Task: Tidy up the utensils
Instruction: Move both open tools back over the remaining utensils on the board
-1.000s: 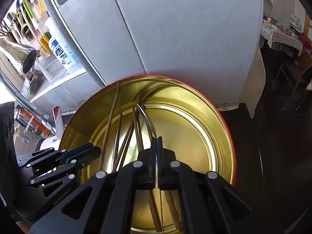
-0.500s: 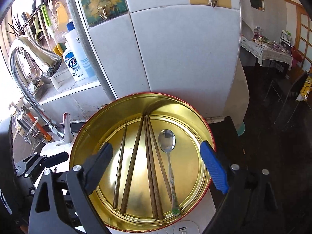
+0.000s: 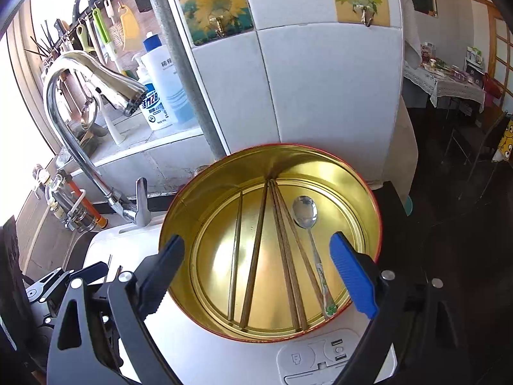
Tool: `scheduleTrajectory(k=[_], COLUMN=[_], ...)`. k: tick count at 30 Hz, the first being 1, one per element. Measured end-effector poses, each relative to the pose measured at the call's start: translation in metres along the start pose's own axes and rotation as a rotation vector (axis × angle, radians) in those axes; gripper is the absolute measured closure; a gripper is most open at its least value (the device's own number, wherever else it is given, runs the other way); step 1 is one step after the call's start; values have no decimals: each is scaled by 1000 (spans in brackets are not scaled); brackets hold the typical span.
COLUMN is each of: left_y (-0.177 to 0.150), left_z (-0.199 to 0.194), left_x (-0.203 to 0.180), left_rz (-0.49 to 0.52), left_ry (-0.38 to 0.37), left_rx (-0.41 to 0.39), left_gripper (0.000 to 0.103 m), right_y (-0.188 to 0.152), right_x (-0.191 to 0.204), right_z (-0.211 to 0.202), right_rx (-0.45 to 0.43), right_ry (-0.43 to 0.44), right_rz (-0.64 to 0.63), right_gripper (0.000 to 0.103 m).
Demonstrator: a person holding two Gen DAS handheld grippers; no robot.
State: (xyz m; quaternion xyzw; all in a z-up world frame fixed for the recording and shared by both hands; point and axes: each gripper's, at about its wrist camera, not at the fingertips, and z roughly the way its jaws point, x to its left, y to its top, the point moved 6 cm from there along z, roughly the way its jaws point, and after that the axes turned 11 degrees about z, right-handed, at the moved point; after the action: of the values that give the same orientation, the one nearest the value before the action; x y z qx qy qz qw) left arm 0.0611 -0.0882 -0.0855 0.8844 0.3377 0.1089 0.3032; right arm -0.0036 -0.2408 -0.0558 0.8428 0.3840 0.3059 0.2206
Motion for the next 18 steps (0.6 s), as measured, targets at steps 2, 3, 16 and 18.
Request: scheduleTrajectory(k=[2,3,16,18], left_y=[-7,-10,-87,-104], left_z=[-11,-17,-58,-59], left_x=[9,14,109,128], left_rz=[-12,-19,-199,-237], left_ry=[10,15,100,112], left_rx=[-13,-22,-22,-6], left_gripper=[19,19,19,19], right_y=[-5,-7,-64,-75], right_x=[14,22,128,143], right_z=[-4,-6,0,7], right_rx=[5,6,103,127], right_ry=[26,39,163,169], right_rz=[-11,-16,-167,-189], right_gripper=[10,10,10,10])
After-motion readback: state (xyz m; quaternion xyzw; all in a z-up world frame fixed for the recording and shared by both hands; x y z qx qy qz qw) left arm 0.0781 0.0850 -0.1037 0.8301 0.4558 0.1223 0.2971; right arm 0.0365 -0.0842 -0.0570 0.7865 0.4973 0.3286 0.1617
